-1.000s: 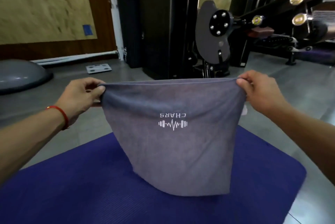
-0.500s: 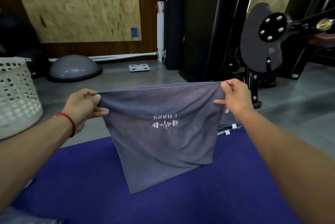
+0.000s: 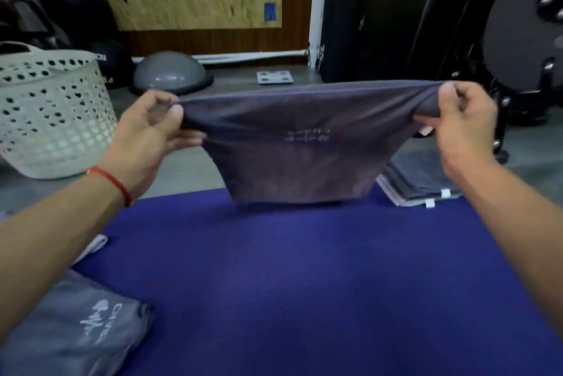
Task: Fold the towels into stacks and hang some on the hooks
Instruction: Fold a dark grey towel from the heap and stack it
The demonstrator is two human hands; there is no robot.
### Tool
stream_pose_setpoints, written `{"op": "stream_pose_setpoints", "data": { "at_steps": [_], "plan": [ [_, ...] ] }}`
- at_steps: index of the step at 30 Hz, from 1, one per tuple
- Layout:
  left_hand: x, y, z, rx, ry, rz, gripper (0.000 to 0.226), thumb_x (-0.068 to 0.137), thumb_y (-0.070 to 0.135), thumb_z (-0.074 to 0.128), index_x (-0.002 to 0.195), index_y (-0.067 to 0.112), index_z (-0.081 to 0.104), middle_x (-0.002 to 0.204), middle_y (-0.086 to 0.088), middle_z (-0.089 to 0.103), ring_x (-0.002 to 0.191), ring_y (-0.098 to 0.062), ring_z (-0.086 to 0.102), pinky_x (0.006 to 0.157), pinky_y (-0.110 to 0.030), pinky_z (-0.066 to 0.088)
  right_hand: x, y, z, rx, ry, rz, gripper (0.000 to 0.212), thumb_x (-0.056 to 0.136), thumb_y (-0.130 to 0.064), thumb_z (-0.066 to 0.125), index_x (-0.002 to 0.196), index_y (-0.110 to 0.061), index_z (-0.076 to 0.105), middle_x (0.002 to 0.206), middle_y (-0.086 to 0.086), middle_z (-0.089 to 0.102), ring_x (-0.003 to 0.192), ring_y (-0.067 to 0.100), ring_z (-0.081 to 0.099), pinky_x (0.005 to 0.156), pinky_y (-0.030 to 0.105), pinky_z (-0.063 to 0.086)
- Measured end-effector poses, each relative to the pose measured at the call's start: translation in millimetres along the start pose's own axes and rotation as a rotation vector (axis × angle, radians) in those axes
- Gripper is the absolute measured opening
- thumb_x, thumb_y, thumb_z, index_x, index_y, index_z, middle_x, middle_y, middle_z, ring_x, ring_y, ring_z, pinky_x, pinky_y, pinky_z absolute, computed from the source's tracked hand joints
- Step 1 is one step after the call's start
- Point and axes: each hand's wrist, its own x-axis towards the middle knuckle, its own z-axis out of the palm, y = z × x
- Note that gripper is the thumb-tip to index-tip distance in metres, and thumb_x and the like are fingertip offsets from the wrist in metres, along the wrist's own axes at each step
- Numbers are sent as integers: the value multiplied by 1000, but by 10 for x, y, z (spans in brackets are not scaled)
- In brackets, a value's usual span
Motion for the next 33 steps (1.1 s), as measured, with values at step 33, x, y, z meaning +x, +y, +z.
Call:
{"op": "stream_pose_setpoints", "data": {
  "at_steps": [33],
  "plan": [
    [-3111,-1807,-874,850,-853,-178,43,68,23,56,106,39,71,105,25,61,79,3,63,72,-13,50,-2491,1403,-1679,-903,-1376,120,12,94,-40,57,89,-35,67,84,-18,58,75,0,60,74,26,52]
  ]
}}
